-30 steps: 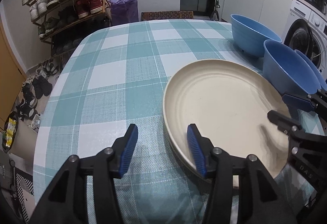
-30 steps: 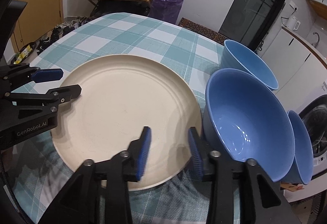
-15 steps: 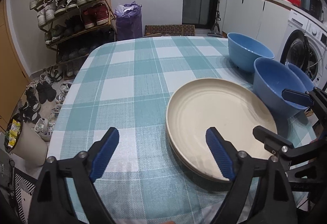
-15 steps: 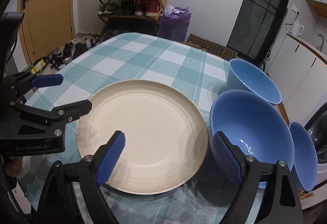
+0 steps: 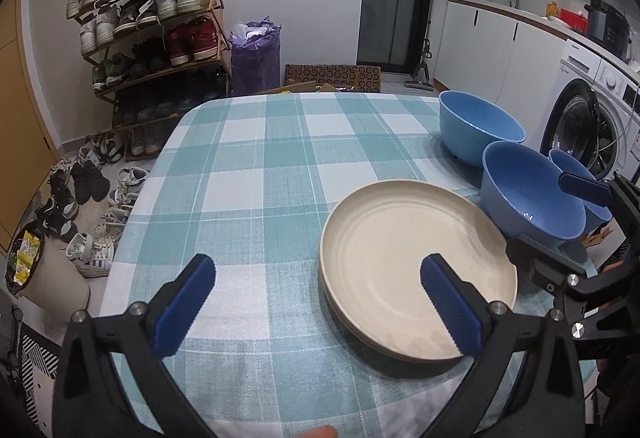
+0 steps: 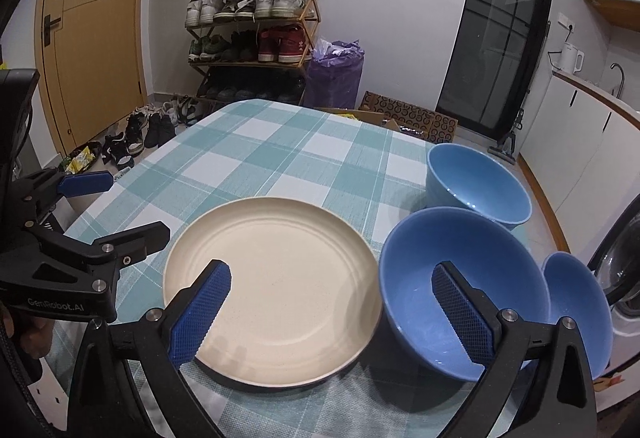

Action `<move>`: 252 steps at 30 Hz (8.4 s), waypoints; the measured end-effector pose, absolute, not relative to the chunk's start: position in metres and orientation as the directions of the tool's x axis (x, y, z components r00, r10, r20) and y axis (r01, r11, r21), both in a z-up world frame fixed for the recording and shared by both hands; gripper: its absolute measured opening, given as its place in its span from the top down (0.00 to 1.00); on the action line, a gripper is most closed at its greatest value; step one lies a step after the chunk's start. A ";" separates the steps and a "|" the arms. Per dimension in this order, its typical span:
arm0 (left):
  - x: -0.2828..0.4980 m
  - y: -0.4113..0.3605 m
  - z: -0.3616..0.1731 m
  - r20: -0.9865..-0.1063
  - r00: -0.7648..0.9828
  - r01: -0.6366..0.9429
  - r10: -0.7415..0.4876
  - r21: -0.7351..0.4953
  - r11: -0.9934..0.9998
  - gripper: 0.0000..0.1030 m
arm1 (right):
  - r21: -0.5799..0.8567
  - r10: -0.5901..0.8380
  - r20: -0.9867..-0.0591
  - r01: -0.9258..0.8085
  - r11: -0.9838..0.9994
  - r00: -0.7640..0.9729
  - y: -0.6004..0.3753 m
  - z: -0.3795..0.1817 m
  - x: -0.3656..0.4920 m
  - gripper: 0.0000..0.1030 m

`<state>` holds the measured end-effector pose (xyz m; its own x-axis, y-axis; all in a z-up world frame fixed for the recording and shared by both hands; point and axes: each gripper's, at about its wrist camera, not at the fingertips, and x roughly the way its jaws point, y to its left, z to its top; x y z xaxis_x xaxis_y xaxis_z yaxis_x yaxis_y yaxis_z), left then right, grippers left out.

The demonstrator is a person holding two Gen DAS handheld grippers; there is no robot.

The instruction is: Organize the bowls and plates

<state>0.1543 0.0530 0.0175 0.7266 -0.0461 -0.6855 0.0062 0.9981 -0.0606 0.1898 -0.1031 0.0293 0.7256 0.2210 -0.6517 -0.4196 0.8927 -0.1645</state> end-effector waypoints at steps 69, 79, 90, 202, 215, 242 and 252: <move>0.328 -0.101 0.109 -0.677 0.702 0.226 -0.220 -0.081 0.971 0.00 | 0.007 0.108 -0.667 -0.138 0.990 0.737 -0.383 0.200 0.333 0.00; 0.367 -0.114 0.089 -0.707 0.675 0.225 -0.212 -0.077 0.971 0.00 | 0.035 0.124 -0.720 -0.143 0.989 0.683 -0.382 0.161 0.379 0.01; 0.398 -0.123 0.066 -0.736 0.646 0.226 -0.204 -0.070 0.971 0.00 | 0.079 0.152 -0.773 -0.144 0.986 0.616 -0.366 0.107 0.421 0.01; 0.382 -0.141 0.091 -0.709 0.654 0.310 -0.262 -0.064 0.949 0.88 | 0.044 0.172 -0.772 -0.218 0.975 0.612 -0.330 0.112 0.409 0.87; 0.347 -0.146 0.118 -0.680 0.682 0.326 -0.269 -0.047 0.944 0.88 | 0.027 0.162 -0.750 -0.216 0.976 0.641 -0.338 0.143 0.368 0.87; 0.278 -0.127 0.116 -0.674 0.689 0.314 -0.264 -0.050 0.948 0.88 | 0.006 0.179 -0.748 -0.262 0.965 0.639 -0.317 0.148 0.280 0.87; 0.258 -0.119 0.103 -0.684 0.681 0.306 -0.263 -0.061 0.950 0.88 | 0.004 0.187 -0.760 -0.283 0.959 0.623 -0.308 0.136 0.266 0.86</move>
<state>0.2579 -0.1188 0.1034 0.6805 -0.2633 -0.6838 0.3061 0.9500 -0.0612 0.2656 -0.3077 0.1358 0.6226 0.1869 -0.7599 -0.2826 0.9592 0.0045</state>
